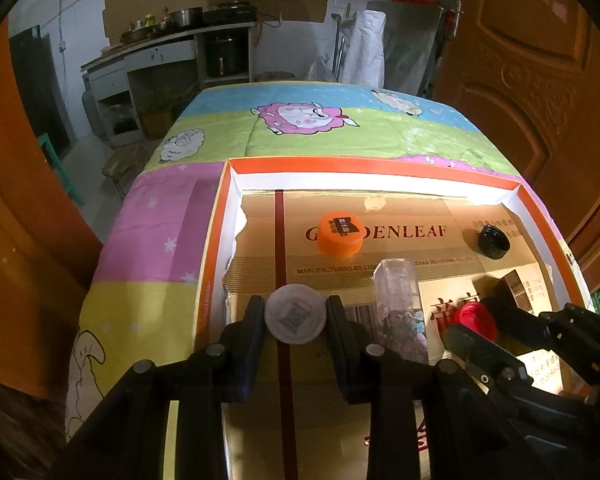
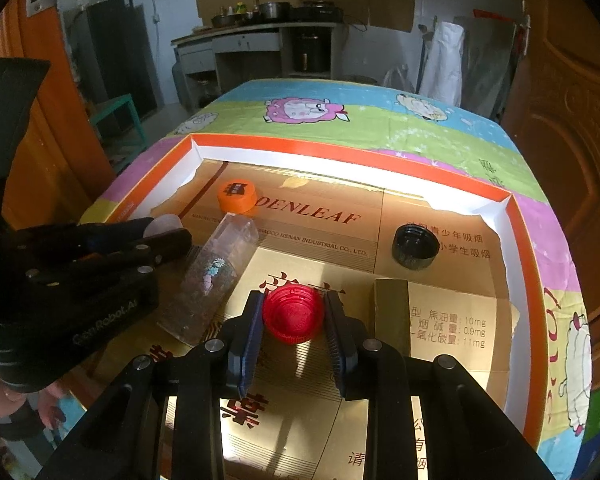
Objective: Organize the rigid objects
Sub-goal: 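Open the left tool to drop the white lid while the right tool releases the red cap, then withdraw both open tools from the box toward the remaining items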
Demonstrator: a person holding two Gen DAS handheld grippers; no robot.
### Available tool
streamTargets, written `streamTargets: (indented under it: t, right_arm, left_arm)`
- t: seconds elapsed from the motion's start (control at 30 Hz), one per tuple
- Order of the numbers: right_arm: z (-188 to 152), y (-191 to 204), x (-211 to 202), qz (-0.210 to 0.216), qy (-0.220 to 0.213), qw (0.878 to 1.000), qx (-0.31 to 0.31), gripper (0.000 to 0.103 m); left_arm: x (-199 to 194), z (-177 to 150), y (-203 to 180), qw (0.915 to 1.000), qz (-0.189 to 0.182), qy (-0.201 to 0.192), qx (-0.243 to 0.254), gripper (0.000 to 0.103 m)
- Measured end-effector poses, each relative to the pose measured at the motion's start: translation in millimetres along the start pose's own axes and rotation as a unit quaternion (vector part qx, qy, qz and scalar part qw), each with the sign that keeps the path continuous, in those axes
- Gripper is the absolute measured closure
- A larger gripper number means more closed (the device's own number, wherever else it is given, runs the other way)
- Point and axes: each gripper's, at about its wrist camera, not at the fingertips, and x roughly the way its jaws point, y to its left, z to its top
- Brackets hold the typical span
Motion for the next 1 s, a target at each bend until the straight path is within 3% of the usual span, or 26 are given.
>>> streamTargets:
  t: [0.13,0.27,1.0]
  right_arm:
    - [0,0,0,0.001,0.001,1.000,0.001,0.067]
    - [1,-1,-2,0.001,0.000,1.000,0.002,0.062]
    - [-4,4,-48,-0.002,-0.021,1.000,0.009,0.062]
  left_arm:
    - [-1,1,0,1.0000,-0.007,0.001,-0.003,0.060]
    - [-3,1,-1,1.0000,-0.007,0.001,-0.006,0.057]
    - [-48,-9,-8,0.9994,-0.016,-0.027,-0.014,0.057]
